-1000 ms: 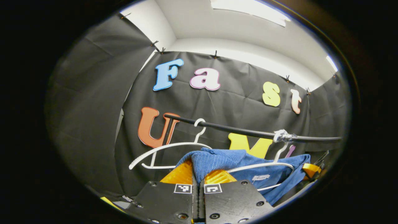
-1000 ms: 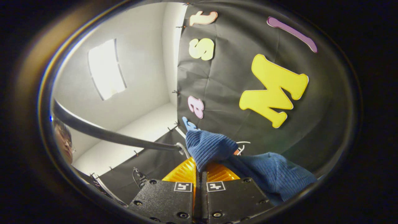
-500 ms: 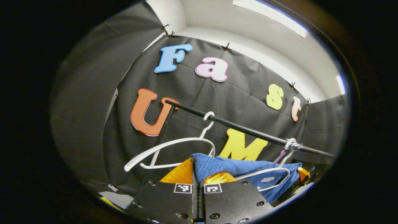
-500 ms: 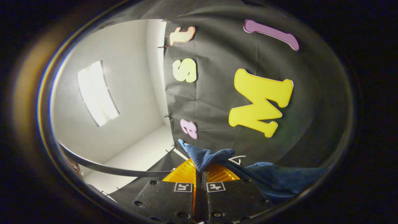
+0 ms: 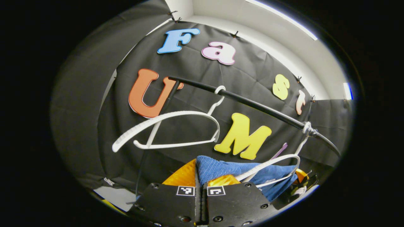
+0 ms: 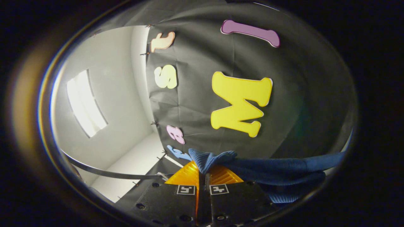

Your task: Grasp the clothes on the hanger with both hands and then place them into the laundry hamper below.

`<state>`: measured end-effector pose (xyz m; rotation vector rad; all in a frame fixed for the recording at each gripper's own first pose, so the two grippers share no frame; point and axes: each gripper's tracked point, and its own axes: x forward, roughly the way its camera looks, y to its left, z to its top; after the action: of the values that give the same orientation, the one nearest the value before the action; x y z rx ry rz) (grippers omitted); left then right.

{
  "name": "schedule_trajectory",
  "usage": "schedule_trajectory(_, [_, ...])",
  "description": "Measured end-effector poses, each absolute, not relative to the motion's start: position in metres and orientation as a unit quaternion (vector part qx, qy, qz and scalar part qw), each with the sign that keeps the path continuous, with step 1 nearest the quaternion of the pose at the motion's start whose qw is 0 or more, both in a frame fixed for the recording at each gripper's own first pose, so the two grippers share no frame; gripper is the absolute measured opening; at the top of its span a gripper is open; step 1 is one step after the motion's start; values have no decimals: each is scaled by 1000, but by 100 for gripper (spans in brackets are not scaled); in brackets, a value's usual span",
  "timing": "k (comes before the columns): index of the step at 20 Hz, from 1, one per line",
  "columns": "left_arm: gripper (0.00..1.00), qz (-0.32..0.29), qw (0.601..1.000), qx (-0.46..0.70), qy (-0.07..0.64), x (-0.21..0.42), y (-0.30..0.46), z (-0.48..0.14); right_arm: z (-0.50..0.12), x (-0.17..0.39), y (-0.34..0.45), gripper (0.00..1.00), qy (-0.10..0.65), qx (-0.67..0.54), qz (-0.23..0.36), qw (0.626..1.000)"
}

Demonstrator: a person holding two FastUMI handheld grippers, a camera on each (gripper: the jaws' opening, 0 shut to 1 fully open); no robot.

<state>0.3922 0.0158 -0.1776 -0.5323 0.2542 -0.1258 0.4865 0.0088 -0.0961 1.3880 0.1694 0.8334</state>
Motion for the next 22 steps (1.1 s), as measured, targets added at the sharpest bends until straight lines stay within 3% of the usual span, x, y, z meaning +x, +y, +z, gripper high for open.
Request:
schedule_trajectory(10, [1, -53, 938, -321, 124, 376, 19, -185, -119, 483, 15, 4, 112, 621, 358, 689])
schedule_trajectory(13, [0, -26, 922, -344, 176, 364, 17, -227, -150, 476, 16, 4, 147, 620, 332, 695])
schedule_trajectory(14, [5, -17, 920, -345, 185, 359, 19, -240, -158, 470, 18, 4, 153, 614, 330, 700])
schedule_trajectory(17, [0, -4, 916, -343, 207, 338, 21, -269, -182, 456, 20, 4, 176, 602, 319, 710])
schedule_trajectory(22, [0, -14, 925, -308, 220, 310, 16, -268, -181, 435, 30, 4, 185, 581, 316, 727])
